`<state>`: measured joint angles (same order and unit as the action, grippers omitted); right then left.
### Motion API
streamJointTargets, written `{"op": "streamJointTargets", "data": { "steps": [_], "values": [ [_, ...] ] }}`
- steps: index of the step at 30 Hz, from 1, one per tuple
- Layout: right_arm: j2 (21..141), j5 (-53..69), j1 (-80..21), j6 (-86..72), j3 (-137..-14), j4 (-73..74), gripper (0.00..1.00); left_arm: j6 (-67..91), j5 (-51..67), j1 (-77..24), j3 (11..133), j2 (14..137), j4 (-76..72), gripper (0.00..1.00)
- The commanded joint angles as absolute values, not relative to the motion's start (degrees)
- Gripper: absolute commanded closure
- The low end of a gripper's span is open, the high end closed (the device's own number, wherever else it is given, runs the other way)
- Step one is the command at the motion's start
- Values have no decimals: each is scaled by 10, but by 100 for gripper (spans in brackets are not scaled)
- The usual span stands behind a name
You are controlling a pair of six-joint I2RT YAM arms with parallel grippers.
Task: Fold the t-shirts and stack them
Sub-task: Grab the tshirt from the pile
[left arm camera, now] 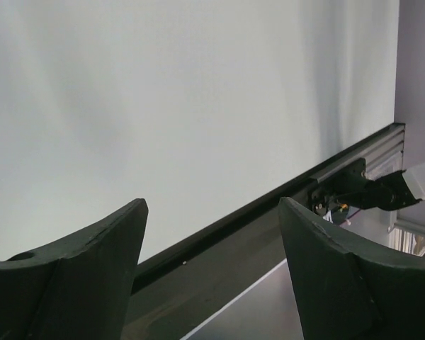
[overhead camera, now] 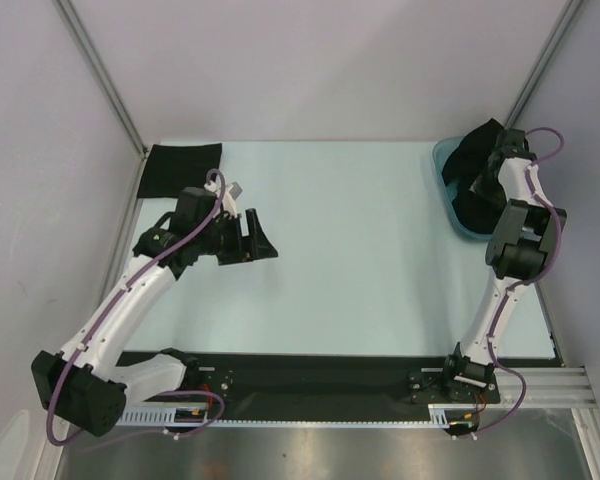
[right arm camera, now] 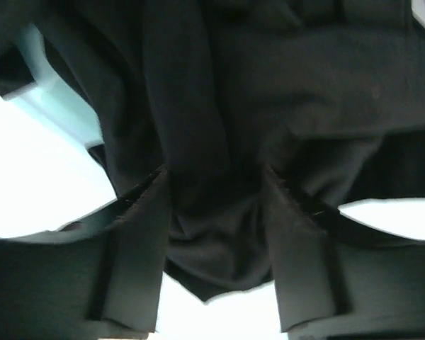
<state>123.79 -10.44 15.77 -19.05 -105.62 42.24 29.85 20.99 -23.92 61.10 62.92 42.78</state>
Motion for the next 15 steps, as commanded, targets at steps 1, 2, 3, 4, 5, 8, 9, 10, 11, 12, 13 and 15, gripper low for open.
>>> {"op": "streamJointTargets", "data": {
  "steps": [1, 2, 3, 4, 5, 8, 9, 10, 11, 12, 13, 15],
  "values": [
    [1260, -102, 163, -187, -1115, 416, 49, 259, 257, -200, 632, 646, 409, 21],
    [1267, -104, 163, -189, -1134, 417, 61, 257, 263, -188, 634, 650, 409, 21],
    [1272, -104, 164, -191, -1146, 420, 68, 254, 265, -184, 637, 660, 410, 22],
    [1283, -105, 168, -193, -1161, 437, 76, 249, 269, -180, 644, 664, 410, 23],
    [1285, -108, 169, -197, -1182, 448, 90, 247, 269, -179, 649, 667, 415, 23],
    [1282, -115, 169, -196, -1263, 485, 100, 241, 268, -179, 662, 671, 417, 24],
    [1278, -116, 169, -195, -1286, 495, 100, 237, 267, -179, 663, 671, 419, 24],
    [1270, -119, 170, -195, -1343, 517, 100, 236, 265, -179, 663, 665, 421, 24],
    [1264, -116, 169, -196, -1371, 525, 100, 235, 262, -179, 663, 663, 424, 24],
    [1256, -113, 169, -196, -1401, 532, 100, 233, 262, -179, 657, 659, 423, 24],
    [1247, -99, 169, -194, -1438, 533, 100, 233, 262, -179, 654, 649, 424, 24],
    [1205, -83, 169, -195, -1462, 525, 100, 240, 273, -180, 639, 636, 420, 25]
  ]
}}
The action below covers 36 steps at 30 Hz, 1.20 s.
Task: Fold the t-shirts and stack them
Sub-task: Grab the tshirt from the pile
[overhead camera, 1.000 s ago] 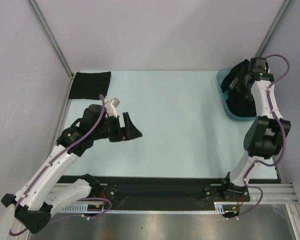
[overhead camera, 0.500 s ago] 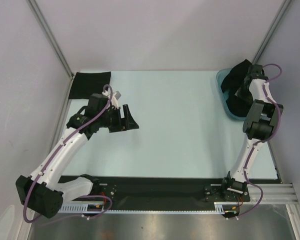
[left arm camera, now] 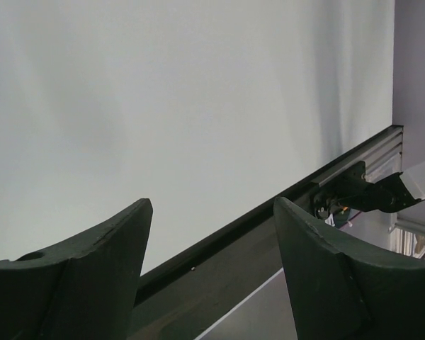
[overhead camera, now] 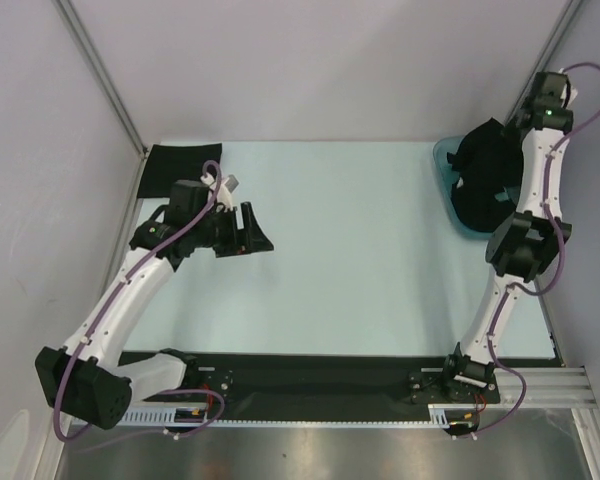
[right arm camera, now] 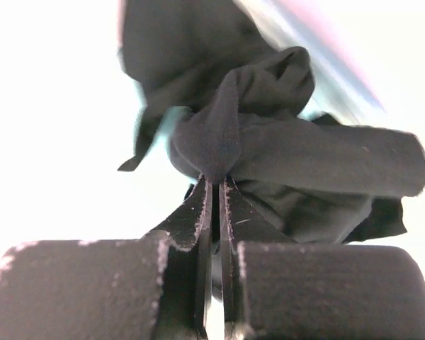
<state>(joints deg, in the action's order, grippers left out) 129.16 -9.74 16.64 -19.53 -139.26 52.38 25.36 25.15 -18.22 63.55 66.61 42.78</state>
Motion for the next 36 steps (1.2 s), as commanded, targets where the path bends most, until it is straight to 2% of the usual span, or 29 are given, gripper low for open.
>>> {"op": "streamJointTargets", "data": {
  "steps": [1, 5, 10, 15, 17, 19, 20, 22, 23, 25, 26, 28, 30, 36],
  "values": [
    [1183, -59, 169, -196, -1457, 502, 100, 243, 277, -180, 634, 628, 418, 25],
    [1052, 41, 164, -220, -1426, 419, 100, 250, 269, -184, 617, 576, 429, 25],
    [955, 170, 151, -310, -1430, 365, 100, 265, 247, -185, 609, 519, 448, 25],
    [880, 271, 96, -393, -1415, 293, 100, 286, 244, -185, 598, 466, 468, 25],
    [850, 292, 46, -426, -1382, 284, 100, 294, 231, -185, 598, 447, 480, 25],
    [819, 273, -24, -431, -1294, 311, 100, 305, 212, -185, 610, 424, 498, 23],
    [810, 268, -104, -425, -1248, 316, 98, 308, 186, -185, 618, 417, 517, 23],
    [801, 240, -171, -431, -1123, 357, 91, 314, 161, -185, 649, 399, 535, 22],
    [800, 236, -234, -433, -1084, 369, 69, 316, 137, -185, 659, 381, 555, 21],
    [806, 215, -284, -423, -1011, 412, 47, 318, 110, -185, 693, 366, 576, 18],
    [802, 192, -324, -418, -952, 429, 29, 319, 102, -185, 701, 352, 596, 18],
    [787, 159, -345, -415, -875, 415, 23, 317, 91, -185, 713, 343, 618, 18],
    [753, 147, -351, -412, -790, 407, 7, 316, 99, -185, 703, 338, 631, 18],
    [709, 114, -395, -392, -669, 488, 9, 299, 176, -185, 600, 359, 636, 21]
  ]
}}
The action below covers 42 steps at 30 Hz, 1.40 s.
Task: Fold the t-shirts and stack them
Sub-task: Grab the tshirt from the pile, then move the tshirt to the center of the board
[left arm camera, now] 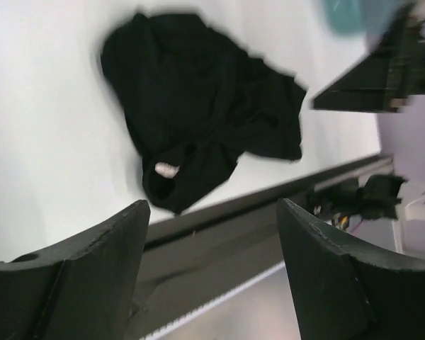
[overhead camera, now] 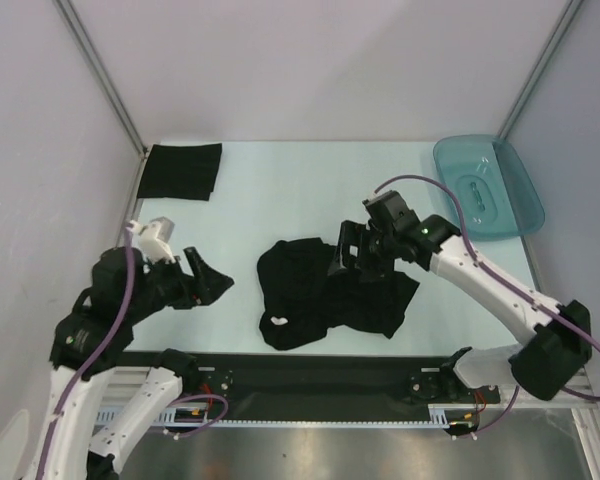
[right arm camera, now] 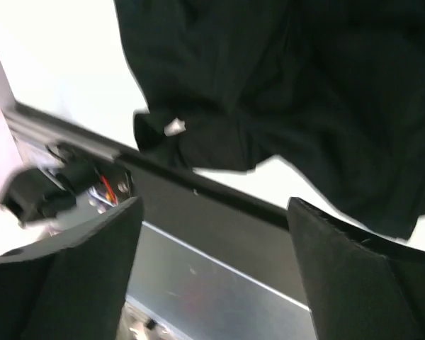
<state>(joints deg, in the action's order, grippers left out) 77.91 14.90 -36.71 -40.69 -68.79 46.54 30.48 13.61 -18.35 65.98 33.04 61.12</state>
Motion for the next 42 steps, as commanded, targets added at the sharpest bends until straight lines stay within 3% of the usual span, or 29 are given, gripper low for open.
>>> {"op": "streamJointTargets", "data": {
  "steps": [1, 5, 10, 17, 25, 30, 34, 38, 40, 41, 42],
  "values": [
    [708, 106, -418, -393, -652, 496, 13, 298, 202, -185, 580, 368, 629, 22],
    [712, 39, -431, -399, -592, 524, 22, 317, 174, -250, 510, 402, 578, 25],
    [727, 9, -387, -391, -570, 519, 26, 360, 106, -386, 459, 475, 466, 25],
    [761, 54, -269, -329, -551, 500, 25, 261, 2, -469, 515, 660, 416, 34],
    [851, 88, -280, -301, -557, 442, 24, 202, -46, -521, 577, 801, 382, 36],
    [885, 85, -269, -298, -554, 417, 28, 177, -48, -522, 606, 880, 374, 47],
    [914, 86, -263, -291, -569, 406, 37, 164, -27, -522, 613, 928, 364, 54],
    [932, 98, -265, -287, -580, 400, 44, 170, -4, -522, 598, 926, 358, 68],
    [933, 114, -265, -286, -577, 389, 58, 177, -4, -522, 587, 913, 348, 73],
    [938, 119, -261, -284, -578, 382, 63, 178, -4, -523, 581, 901, 347, 81],
    [937, 120, -260, -284, -581, 383, 78, 178, -4, -522, 581, 897, 352, 88]
  ]
}}
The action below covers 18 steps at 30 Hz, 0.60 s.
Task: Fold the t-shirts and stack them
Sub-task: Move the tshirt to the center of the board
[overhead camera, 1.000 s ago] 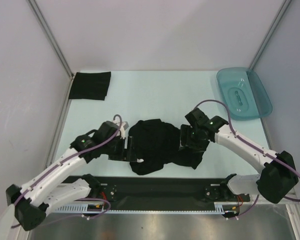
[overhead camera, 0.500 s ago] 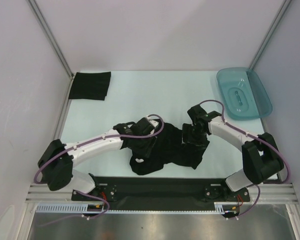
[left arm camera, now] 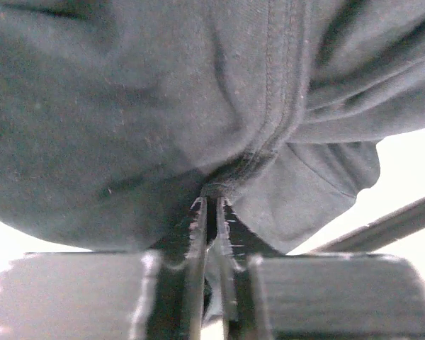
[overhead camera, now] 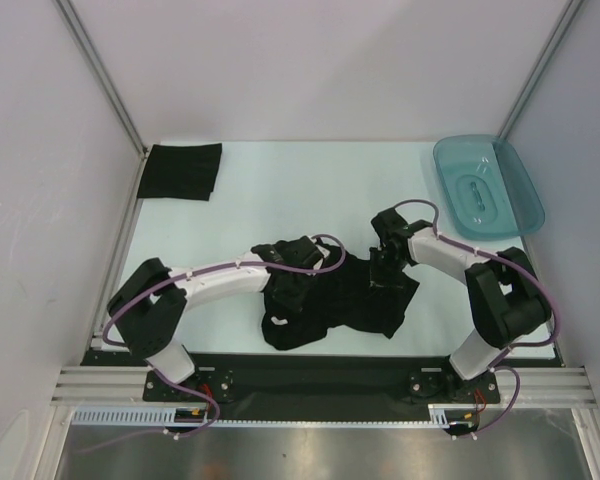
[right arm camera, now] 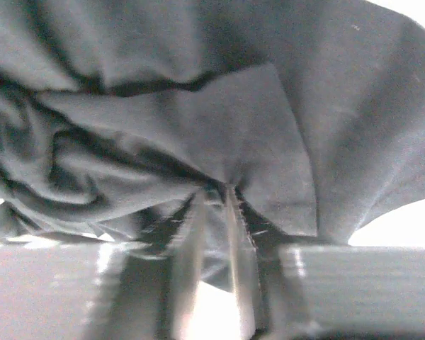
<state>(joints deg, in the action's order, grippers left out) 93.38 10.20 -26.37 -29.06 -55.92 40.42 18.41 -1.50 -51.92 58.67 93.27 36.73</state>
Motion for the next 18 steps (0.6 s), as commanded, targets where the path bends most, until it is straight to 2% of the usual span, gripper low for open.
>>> {"op": "streamJointTargets", "data": {
  "steps": [1, 2, 3, 4, 8, 12, 18],
  "values": [
    [935, 119, -259, -285, -584, 389, 83, 179, -7, -522, 583, 891, 357, 94],
    [926, 117, -259, -284, -591, 395, 88, 178, -22, -522, 585, 881, 368, 100],
    [919, 111, -259, -283, -596, 404, 99, 178, -31, -522, 588, 872, 374, 100],
    [909, 99, -258, -283, -600, 423, 100, 180, -40, -522, 591, 861, 381, 100],
    [847, 63, -256, -273, -633, 495, 100, 201, -118, -522, 627, 794, 446, 100],
    [761, 30, -222, -269, -694, 582, 100, 248, -224, -522, 674, 672, 504, 100],
    [661, -16, -209, -277, -798, 664, 100, 300, -286, -522, 743, 540, 589, 100]
  ]
}}
